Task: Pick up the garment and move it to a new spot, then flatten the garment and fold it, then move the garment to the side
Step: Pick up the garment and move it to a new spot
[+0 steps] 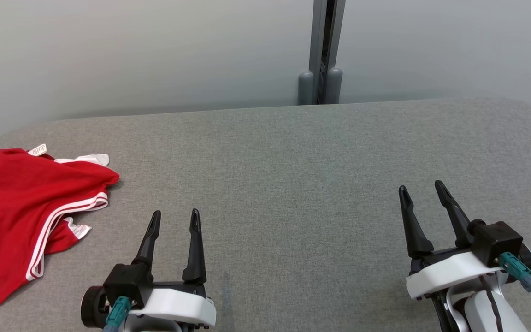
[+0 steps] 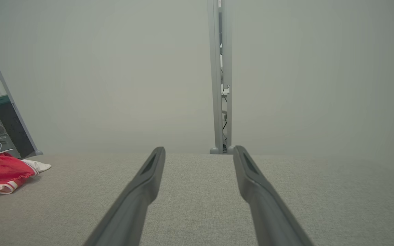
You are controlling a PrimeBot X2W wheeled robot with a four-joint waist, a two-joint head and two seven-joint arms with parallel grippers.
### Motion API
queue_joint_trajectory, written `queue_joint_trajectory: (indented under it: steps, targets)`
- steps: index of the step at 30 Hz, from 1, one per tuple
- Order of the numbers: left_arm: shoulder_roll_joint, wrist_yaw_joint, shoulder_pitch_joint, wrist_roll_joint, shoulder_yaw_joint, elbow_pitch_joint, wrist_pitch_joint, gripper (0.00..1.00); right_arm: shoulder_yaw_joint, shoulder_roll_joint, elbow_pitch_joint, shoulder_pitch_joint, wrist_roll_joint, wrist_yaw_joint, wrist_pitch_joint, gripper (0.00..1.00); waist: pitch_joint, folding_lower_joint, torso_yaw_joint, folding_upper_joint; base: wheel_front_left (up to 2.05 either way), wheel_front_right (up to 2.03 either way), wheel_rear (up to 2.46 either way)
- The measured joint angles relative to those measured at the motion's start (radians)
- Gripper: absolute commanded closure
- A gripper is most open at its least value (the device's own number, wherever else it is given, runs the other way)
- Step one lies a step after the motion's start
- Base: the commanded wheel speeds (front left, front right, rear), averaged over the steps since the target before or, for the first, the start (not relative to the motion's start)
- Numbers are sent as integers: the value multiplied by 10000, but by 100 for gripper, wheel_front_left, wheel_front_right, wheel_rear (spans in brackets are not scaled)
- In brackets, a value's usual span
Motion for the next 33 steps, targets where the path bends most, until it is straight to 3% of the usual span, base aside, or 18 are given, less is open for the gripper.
queue_joint_trajectory:
  steps: [10, 33]
  targets:
    - [-2, -44, -23, -109, -29, 21, 0, 0, -63, -58, -128, 144, 0, 0, 0, 0, 37, 0, 527, 0, 0, 0, 0]
    - [2, -222, 577, 267, 594, 10, -2, 0, 500, 40, -337, 689, 192, 0, 0, 0, -484, 0, 3999, 0, 0, 0, 0]
